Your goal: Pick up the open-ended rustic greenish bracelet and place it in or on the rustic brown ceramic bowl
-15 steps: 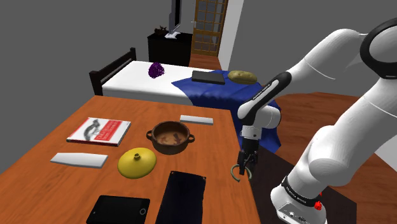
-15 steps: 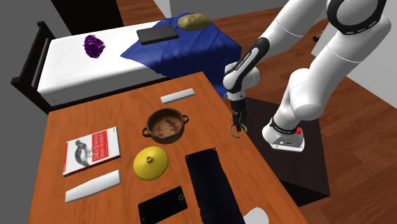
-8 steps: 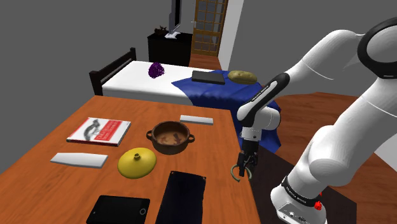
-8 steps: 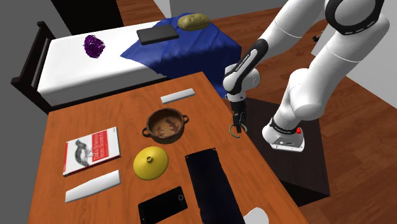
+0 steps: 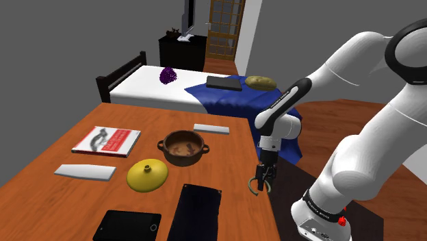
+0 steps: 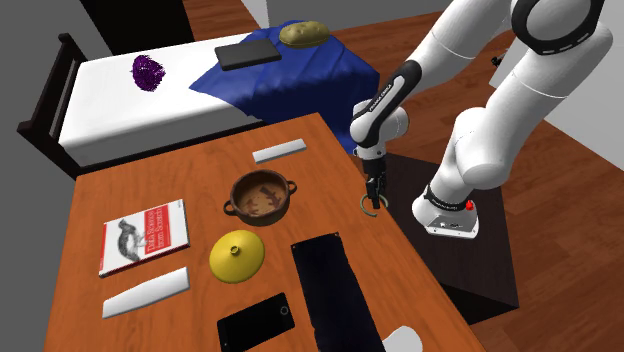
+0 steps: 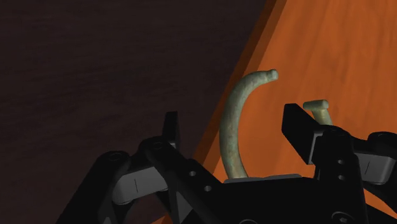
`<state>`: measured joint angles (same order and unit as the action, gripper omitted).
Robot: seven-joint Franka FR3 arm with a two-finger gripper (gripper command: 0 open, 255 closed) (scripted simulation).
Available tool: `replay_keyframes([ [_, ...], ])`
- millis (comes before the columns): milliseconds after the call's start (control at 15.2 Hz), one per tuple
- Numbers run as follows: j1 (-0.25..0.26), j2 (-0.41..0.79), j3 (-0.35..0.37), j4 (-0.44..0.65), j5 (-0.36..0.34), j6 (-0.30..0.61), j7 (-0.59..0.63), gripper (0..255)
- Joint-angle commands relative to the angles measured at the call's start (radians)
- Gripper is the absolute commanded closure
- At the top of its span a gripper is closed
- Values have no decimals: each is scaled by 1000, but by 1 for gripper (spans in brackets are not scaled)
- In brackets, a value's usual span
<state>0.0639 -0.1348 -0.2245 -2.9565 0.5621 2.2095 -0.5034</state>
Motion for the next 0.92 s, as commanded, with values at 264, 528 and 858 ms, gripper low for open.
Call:
replay_keyframes([
  [264,-11,-46,2,-13,-34,-17,37,255],
  [528,-34,-140,5,-19,-91,-86,99,255],
  [858,-59,-247,10,-18,-143,-179,165,255],
])
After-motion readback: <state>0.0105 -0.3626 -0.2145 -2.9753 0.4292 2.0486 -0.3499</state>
